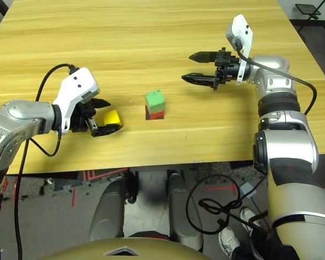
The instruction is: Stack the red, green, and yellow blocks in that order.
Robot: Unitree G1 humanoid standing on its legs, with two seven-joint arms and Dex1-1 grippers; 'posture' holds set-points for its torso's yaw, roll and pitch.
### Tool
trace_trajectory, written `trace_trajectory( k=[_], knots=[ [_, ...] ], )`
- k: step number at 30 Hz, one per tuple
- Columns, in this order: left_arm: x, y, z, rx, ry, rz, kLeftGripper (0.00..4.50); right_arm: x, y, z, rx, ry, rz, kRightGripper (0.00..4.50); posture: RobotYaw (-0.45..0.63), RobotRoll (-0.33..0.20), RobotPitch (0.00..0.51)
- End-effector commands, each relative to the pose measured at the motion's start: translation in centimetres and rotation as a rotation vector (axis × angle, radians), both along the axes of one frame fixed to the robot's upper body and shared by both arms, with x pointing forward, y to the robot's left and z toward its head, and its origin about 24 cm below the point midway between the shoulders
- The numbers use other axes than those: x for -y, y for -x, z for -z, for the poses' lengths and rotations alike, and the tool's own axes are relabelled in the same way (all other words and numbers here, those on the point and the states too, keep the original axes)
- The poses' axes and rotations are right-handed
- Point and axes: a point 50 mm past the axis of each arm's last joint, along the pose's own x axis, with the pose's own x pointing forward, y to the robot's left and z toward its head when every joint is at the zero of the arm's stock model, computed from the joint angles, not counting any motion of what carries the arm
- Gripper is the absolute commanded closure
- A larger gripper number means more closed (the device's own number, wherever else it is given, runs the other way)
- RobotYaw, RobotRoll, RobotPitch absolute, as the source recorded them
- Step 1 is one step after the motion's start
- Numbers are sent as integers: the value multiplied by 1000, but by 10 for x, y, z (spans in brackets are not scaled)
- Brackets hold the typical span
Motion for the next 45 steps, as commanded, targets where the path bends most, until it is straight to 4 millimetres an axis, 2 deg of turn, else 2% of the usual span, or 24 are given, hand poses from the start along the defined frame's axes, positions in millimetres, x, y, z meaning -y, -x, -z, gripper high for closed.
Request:
trace_trajectory(
  k=[1,4,9,10,16,22,25,30,35,41,45],
  knots=[
    [-2,0,10,-15,-23,0,20,4,1,-1,2,-2,7,0,215,-43,265],
    [-3,0,13,-21,-26,-6,611,5,1,-2,2,-2,9,0,212,-44,266],
    [-2,0,8,-8,-30,0,2462,6,1,-2,2,-3,14,0,210,-40,266],
    [-3,0,6,-6,-32,0,2524,6,1,-2,2,-3,14,0,210,-39,266],
    [1,-9,-28,65,-36,31,2517,6,1,0,0,-6,16,0,215,-33,265],
    [18,-14,-66,91,-37,94,2517,6,1,4,-10,-8,15,0,223,-13,265],
    [29,-17,-77,90,-56,125,2517,6,2,7,-15,-9,17,0,221,-1,265],
    [55,-23,-88,69,-26,188,2517,6,3,14,-27,-21,16,0,196,13,262],
    [71,-26,-91,58,-14,228,2517,10,6,19,-32,-31,29,0,171,20,257],
    [81,-25,-91,44,-5,259,2517,14,9,21,-32,-38,47,0,149,26,254],
    [87,-24,-84,29,-5,279,2517,17,10,21,-30,-42,57,0,137,25,255]
  ],
)
